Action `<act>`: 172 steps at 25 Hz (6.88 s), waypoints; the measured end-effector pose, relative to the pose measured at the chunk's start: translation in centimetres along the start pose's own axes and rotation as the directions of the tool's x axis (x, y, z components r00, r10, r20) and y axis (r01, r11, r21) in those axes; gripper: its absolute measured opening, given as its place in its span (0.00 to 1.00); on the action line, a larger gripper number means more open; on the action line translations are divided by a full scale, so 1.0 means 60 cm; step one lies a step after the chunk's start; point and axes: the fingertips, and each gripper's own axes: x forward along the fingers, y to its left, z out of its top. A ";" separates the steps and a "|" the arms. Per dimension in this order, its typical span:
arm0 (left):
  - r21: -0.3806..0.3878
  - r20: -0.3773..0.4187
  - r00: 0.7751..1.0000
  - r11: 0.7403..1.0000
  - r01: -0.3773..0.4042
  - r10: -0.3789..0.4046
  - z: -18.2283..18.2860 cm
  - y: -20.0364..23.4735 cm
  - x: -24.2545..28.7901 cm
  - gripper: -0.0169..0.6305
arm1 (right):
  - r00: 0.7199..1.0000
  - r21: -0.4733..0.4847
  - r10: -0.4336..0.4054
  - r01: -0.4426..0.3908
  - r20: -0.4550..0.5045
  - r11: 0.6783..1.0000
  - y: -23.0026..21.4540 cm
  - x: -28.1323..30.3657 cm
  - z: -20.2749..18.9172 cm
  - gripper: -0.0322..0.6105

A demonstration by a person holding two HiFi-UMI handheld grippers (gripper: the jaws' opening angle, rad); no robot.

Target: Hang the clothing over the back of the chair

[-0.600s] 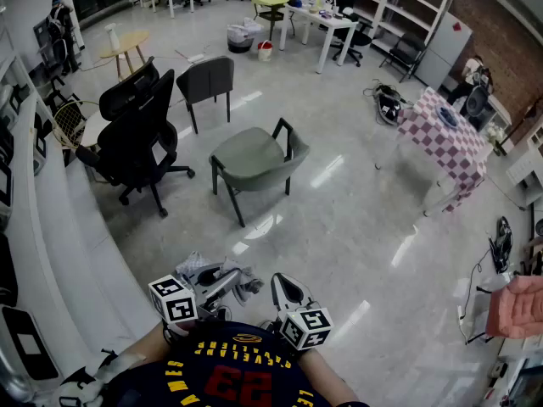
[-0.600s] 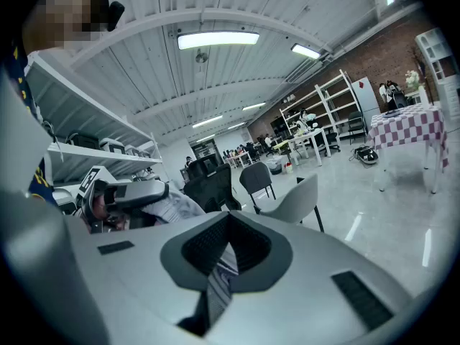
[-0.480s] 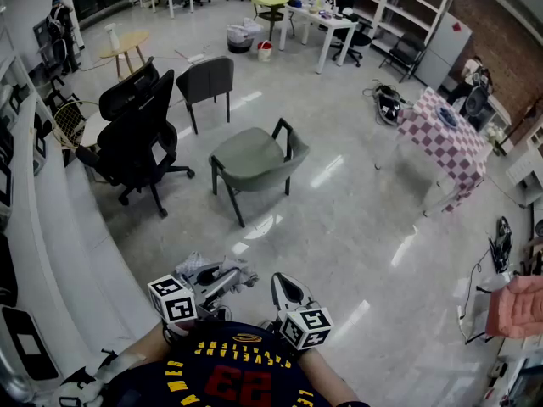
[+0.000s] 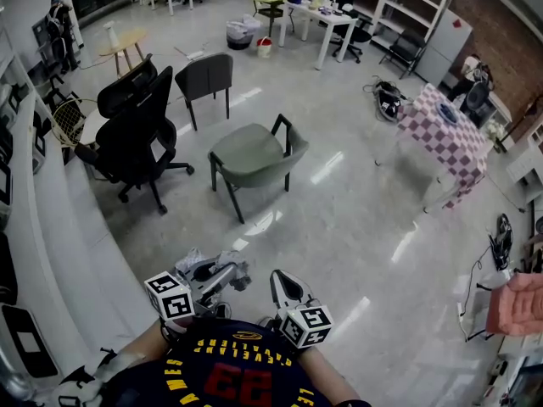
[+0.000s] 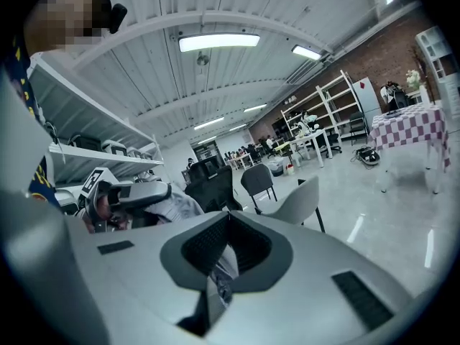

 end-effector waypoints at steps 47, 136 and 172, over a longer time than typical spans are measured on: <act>-0.005 -0.059 0.995 0.997 0.077 -0.077 0.081 0.091 0.254 0.13 | 0.992 0.084 -0.129 0.129 -0.013 0.988 -0.242 0.105 0.091 0.06; 0.336 0.014 0.998 0.940 -0.056 0.055 0.641 0.512 0.728 0.13 | 0.929 0.230 -0.335 0.295 0.156 0.927 -0.673 0.390 0.424 0.06; 0.200 -0.670 0.710 0.869 0.452 -0.215 0.069 0.353 0.885 0.13 | 0.769 0.418 -0.634 0.552 0.079 0.721 -0.730 0.260 0.292 0.06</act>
